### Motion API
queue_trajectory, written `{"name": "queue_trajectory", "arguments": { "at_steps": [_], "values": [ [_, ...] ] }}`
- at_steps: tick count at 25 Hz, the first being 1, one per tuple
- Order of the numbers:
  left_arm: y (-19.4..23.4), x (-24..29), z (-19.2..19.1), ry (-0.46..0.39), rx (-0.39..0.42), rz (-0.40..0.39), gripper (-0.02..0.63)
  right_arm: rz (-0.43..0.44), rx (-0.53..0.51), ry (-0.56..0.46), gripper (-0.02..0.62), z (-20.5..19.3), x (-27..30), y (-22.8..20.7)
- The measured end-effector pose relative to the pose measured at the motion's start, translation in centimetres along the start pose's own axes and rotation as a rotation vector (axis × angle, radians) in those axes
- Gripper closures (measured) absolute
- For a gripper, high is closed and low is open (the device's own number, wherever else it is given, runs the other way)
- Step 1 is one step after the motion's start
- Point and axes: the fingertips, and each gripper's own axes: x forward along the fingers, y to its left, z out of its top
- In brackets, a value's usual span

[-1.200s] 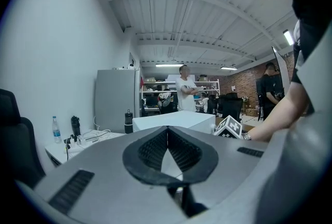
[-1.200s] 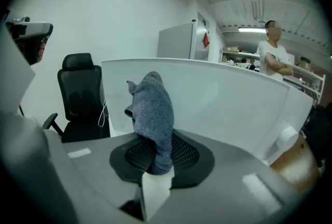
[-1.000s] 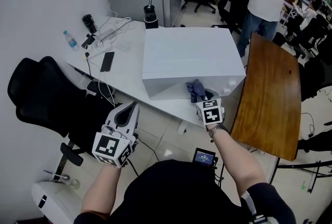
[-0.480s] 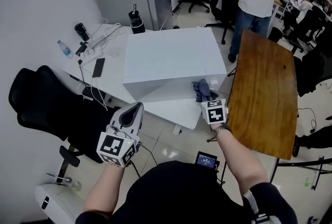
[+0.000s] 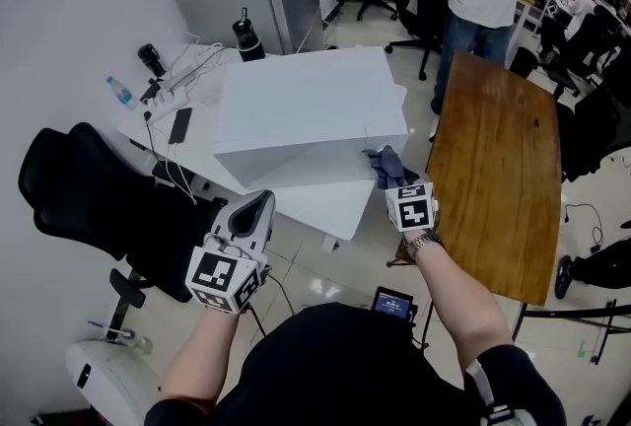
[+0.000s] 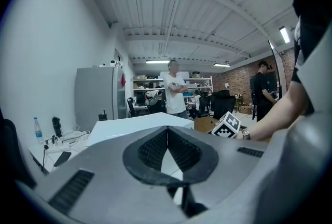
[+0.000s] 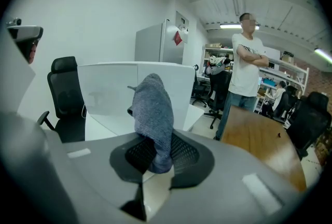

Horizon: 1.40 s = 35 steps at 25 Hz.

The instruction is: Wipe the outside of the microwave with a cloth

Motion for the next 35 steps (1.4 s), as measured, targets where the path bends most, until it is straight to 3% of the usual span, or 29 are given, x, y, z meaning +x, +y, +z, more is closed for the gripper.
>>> {"name": "queue_trajectory", "arguments": {
  "at_steps": [11, 17, 26, 35],
  "values": [
    [-4.5, 1.7, -0.2, 0.012, -0.025, -0.016, 0.601, 0.009, -0.034, -0.042, 0.531, 0.2, -3.0, -3.2],
    [-8.0, 3.2, -1.0, 0.053, -0.044, -0.091, 0.596, 0.064, -0.044, -0.109, 0.531, 1.8, -6.8, -3.2],
    [-13.5, 5.4, -1.6, 0.082, -0.104, -0.249, 0.472, 0.309, -0.114, -0.244, 0.531, 5.3, -14.5, 1.6],
    [-17.0, 5.3, 0.7, 0.014, -0.104, -0.364, 0.375, 0.609, -0.243, -0.372, 0.531, 7.4, -21.0, 7.9]
  ]
}}
